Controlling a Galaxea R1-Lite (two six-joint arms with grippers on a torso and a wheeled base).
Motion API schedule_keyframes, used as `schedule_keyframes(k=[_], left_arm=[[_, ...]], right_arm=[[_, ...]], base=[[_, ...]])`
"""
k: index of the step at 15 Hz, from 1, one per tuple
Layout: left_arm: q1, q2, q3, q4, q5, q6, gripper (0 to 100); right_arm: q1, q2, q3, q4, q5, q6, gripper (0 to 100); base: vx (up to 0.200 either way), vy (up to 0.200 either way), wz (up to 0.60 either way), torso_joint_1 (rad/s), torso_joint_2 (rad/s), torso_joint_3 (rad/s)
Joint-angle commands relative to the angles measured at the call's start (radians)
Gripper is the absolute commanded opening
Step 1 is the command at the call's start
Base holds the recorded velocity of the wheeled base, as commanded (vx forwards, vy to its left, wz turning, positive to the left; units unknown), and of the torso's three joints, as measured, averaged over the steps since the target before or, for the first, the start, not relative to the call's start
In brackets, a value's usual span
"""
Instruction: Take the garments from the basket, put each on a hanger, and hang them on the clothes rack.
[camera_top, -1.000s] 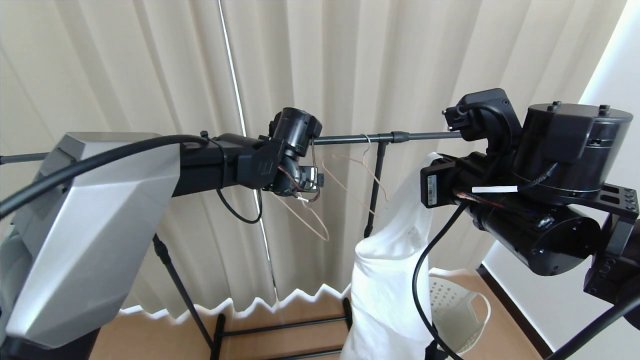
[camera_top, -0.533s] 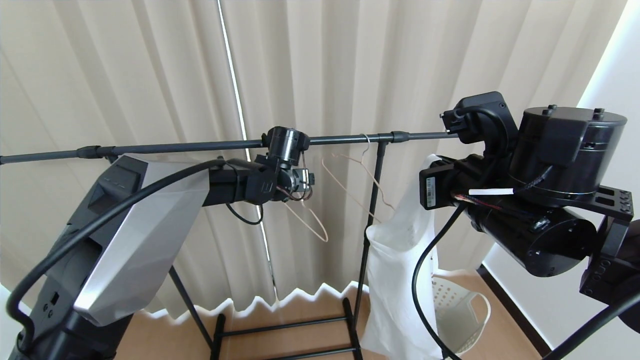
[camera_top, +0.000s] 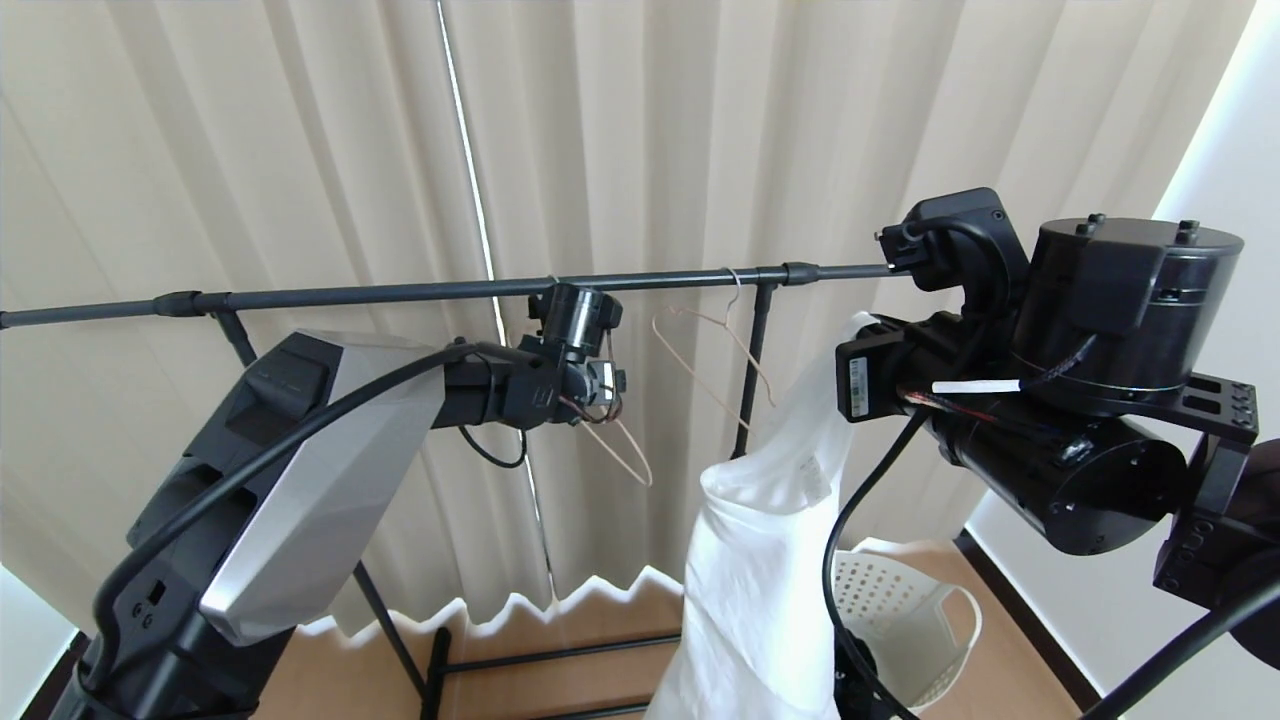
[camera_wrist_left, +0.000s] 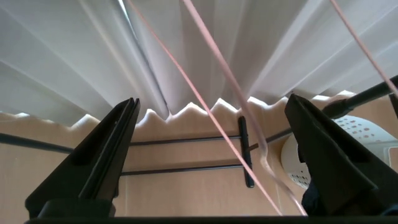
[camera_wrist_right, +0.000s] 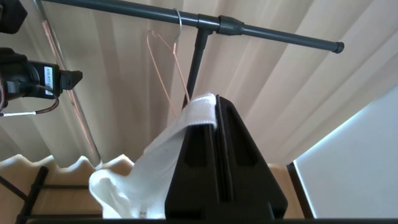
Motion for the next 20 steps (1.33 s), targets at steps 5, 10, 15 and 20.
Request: schedule_keyframes(k=[5,10,15,20], left_arm=[[0.010,0.010,0.000,0.065,0.017,0.000,100],[0.017,-0.035,0.000,0.191,0.017,-0.018,100],[0.017,-0.039,0.009,0.191,0.017,-0.026,100],[0.013,-0.022,0.023,0.188,0.017,-0.031,100]], right_arm=[[-0.001,0.003,0.003,-0.001,0.000,0.000,0],[-0.001,0.001,0.003,-0.002,0.000,0.000,0],[-0.001,-0.001,0.003,-0.002,0.000,0.000,0],[-0.001,-0.001,0.004,-0.002,0.000,0.000,0]], base=[[0.000,0.000,0.00,0.000,0.00,0.000],[0.000,0.000,0.00,0.000,0.00,0.000],[0.000,0.000,0.00,0.000,0.00,0.000],[0.000,0.000,0.00,0.000,0.00,0.000]])
